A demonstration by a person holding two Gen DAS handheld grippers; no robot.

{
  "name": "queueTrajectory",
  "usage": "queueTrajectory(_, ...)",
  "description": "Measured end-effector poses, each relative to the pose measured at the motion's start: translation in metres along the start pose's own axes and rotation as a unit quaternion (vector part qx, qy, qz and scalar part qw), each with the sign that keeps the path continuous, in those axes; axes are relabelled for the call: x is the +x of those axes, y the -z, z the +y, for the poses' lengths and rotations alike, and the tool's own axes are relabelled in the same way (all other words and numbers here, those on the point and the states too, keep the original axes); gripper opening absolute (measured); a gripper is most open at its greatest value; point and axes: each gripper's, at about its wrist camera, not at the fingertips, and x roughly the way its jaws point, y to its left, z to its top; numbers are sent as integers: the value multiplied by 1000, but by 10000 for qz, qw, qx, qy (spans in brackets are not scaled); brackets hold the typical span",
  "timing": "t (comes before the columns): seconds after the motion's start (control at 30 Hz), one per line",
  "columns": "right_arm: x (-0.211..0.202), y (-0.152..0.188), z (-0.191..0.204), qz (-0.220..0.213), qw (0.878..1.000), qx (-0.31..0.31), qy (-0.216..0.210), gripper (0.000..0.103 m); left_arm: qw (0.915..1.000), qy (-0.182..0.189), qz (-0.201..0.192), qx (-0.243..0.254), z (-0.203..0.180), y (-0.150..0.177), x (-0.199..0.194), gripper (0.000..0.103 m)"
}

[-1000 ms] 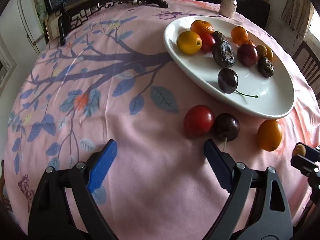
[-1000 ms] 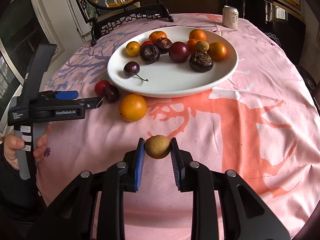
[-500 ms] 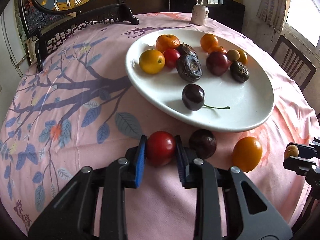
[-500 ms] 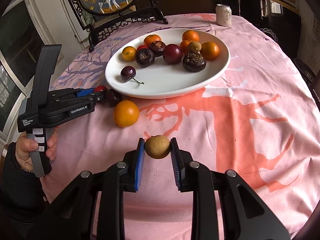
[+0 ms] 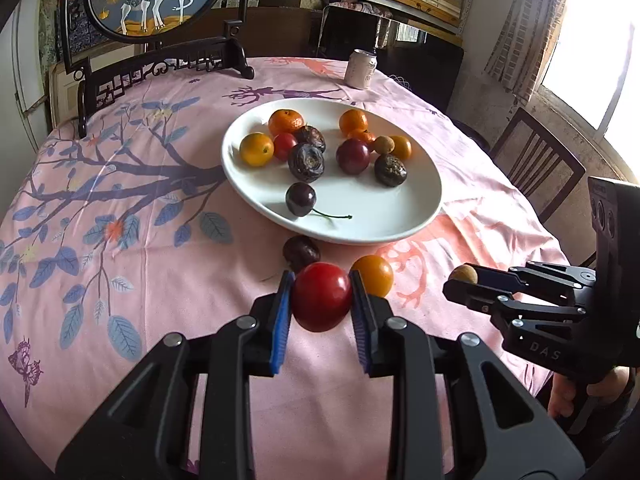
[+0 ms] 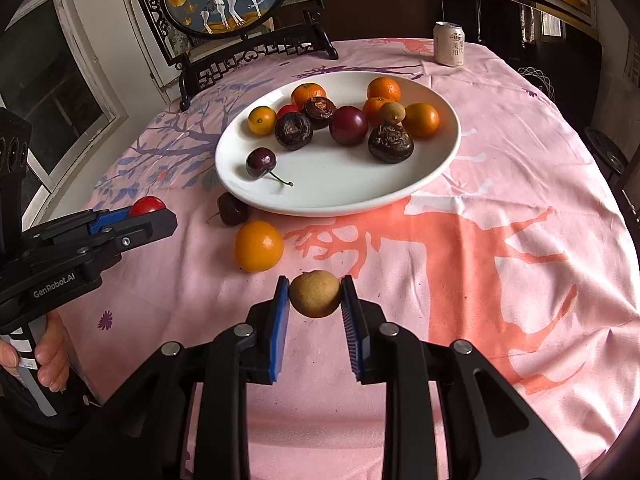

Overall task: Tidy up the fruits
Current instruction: 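Carry the tan fruit and tomato onto the plate and open both tools, then grasp an orange with the right tool while the left tool grasps a dark cherry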

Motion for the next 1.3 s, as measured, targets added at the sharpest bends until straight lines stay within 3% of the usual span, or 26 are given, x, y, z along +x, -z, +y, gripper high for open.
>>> queueTrajectory(0.27,-1,-11,0,-37,9999,-118,58,26,9998,-106,136,-62,-1,-19,13,27)
queueTrajectory(0.5,9,-46,-6,-135,9994,-270,168,26,9989,-377,252,-118,4,-55,42,28)
queueTrajectory(0.57,15,-63,-12,-210,9990,-273,271,26,9982,-502,279,-151,8,-72,55,28)
queueTrajectory(0.7,33,-97,-40,-337,9951,-125,919,26,9962,-693,431,-288,24,-105,86,28)
queueTrajectory(0.87,61,-112,-69,-24,9954,155,940,26,9946,-724,613,-426,36,-116,114,28)
queueTrajectory(1.0,70,-115,-73,-35,9957,149,911,26,9956,-702,496,-372,35,-120,118,28)
queueTrajectory(1.03,71,-116,-72,-82,9955,135,936,35,9958,-676,486,-369,35,-121,118,28)
queueTrajectory(1.07,70,-116,-72,-125,9949,130,990,44,9960,-664,463,-365,34,-122,118,31)
queueTrajectory(1.1,68,-117,-70,-182,9948,130,991,51,9963,-636,439,-368,33,-122,117,41)
queueTrajectory(1.13,65,-116,-69,-228,9948,140,985,51,9966,-626,391,-366,31,-122,113,52)
queueTrajectory(1.27,44,-111,-56,-337,9934,-63,1096,52,9981,-532,126,-272,22,-119,86,56)
queueTrajectory(1.3,37,-107,-52,-358,9936,-93,1063,52,9983,-504,71,-270,20,-115,77,63)
